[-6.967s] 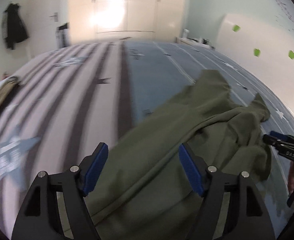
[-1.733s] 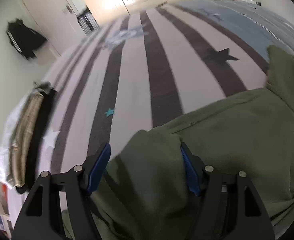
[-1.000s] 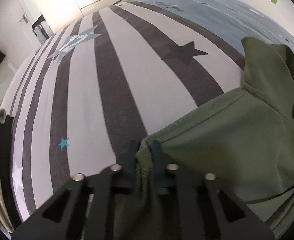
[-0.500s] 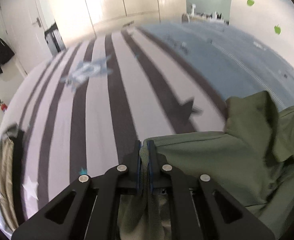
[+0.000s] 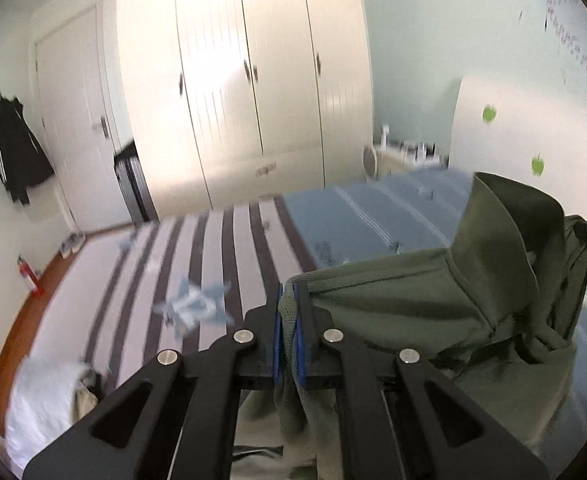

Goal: Fold clothes
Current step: 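Lift the shirt high with both grippers, letting it hang open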

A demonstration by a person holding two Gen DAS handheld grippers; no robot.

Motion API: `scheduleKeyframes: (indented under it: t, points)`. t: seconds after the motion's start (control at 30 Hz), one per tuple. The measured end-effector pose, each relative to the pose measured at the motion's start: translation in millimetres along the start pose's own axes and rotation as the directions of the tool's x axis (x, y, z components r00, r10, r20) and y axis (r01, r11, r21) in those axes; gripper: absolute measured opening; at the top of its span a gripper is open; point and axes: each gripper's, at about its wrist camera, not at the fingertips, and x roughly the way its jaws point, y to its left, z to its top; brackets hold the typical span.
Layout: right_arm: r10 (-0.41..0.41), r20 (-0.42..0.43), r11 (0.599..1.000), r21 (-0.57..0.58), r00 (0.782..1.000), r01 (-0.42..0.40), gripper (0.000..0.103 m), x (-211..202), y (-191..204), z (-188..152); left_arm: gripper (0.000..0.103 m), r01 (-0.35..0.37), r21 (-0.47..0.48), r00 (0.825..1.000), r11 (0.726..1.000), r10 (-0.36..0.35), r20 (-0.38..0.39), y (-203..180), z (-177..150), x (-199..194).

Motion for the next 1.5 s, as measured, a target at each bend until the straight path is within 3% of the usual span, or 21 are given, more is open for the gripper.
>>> scheduleKeyframes:
  t: [0.13, 0.4, 0.67, 0.93, 1.03, 1.13, 1.33, 1.5]
  points:
    - [-0.012, 0.091, 1.000, -0.017, 0.996, 0.014, 0.003, -61.9, -17.4, 71.7, 0.004, -0.006, 0.007, 0.997, 1.000, 0.005, 0.079, -15.0, 67.2, -50.2]
    - [-0.034, 0.245, 0.998, -0.035, 0.969, 0.044, 0.003, -180.1, -48.7, 173.3, 0.004, -0.040, 0.000, 0.978, 0.999, 0.039, 0.207, -48.6, 179.6, -153.7]
    - [-0.036, 0.354, 0.996, -0.065, 0.935, 0.063, 0.003, -301.1, -65.7, 247.5, 0.004, -0.048, -0.015, 0.958, 0.999, 0.050, 0.282, -71.1, 251.0, -258.2]
    - [-0.043, 0.394, 0.995, -0.062, 0.918, 0.073, 0.004, -407.0, -59.6, 253.8, 0.004, -0.031, -0.017, 0.950, 0.999, 0.035, 0.310, -81.9, 257.6, -363.3]
    - [-0.110, 0.390, 0.990, -0.033, 0.914, 0.134, 0.004, -440.6, -51.5, 248.4, 0.004, -0.033, -0.011, 0.948, 0.999, 0.035, 0.317, -86.0, 251.2, -397.3]
    - [-0.118, 0.376, 0.990, -0.030, 0.919, 0.139, 0.003, -461.4, -43.6, 240.2, 0.004, -0.024, -0.016, 0.952, 1.000, 0.028, 0.304, -86.3, 243.7, -421.2]
    - [-0.134, 0.313, 0.989, -0.017, 0.940, 0.147, 0.004, -472.1, -37.7, 218.9, 0.004, -0.050, -0.027, 0.971, 0.998, 0.055, 0.234, -88.4, 234.8, -422.9]
    - [-0.120, 0.239, 0.992, -0.008, 0.964, 0.126, 0.004, -431.9, -45.5, 213.1, 0.004, -0.095, -0.039, 0.980, 0.995, 0.100, 0.170, -92.6, 233.6, -393.9]
